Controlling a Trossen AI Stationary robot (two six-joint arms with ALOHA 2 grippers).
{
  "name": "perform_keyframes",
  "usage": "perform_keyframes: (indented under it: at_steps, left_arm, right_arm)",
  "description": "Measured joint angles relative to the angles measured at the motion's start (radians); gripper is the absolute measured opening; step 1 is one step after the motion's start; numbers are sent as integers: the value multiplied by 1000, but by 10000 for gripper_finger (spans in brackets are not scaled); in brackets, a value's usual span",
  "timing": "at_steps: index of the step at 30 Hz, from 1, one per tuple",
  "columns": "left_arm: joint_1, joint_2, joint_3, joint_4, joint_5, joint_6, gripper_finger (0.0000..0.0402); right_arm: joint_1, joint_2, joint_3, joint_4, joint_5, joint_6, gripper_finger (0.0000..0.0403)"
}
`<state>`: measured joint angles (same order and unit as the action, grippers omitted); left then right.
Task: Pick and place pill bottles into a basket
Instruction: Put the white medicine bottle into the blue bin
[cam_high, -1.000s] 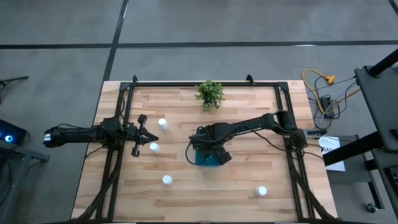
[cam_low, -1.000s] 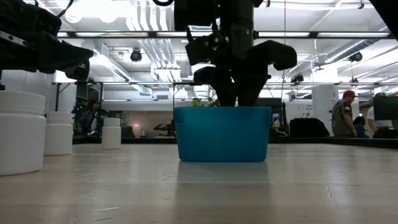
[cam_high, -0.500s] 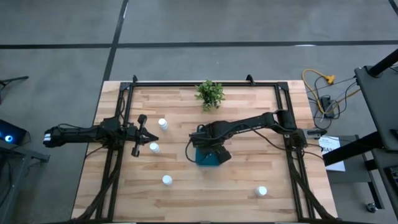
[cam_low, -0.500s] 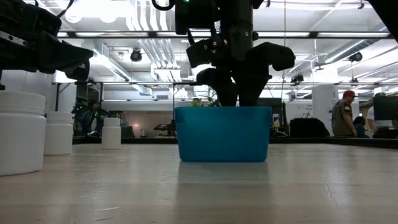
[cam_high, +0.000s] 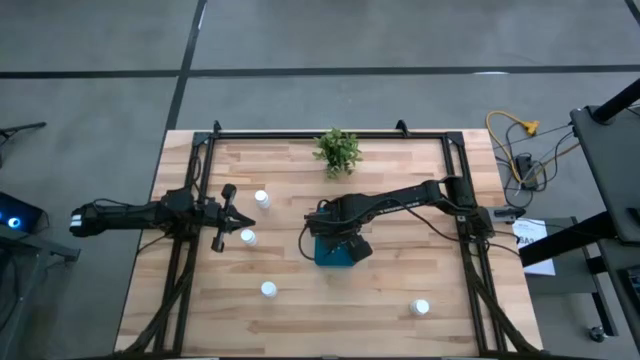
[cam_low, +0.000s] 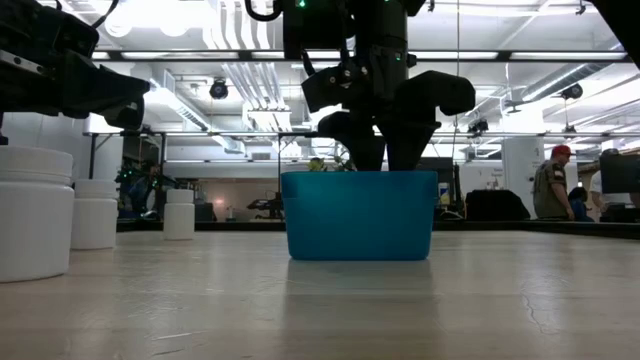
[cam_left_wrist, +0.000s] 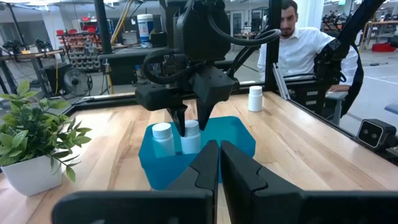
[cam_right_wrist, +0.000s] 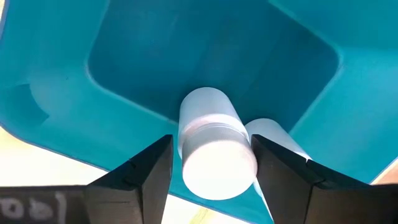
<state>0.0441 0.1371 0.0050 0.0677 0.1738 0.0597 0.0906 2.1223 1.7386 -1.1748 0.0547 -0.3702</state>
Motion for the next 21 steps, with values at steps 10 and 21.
perform_keyframes:
  at_steps: [10,21]
  left_arm:
    - [0,0,0,0,0,0,0]
    - [0,0,0,0,0,0,0]
  right_arm:
    - [0,0,0,0,0,-18,205]
    - [1,-27,2,1,0,-23,205]
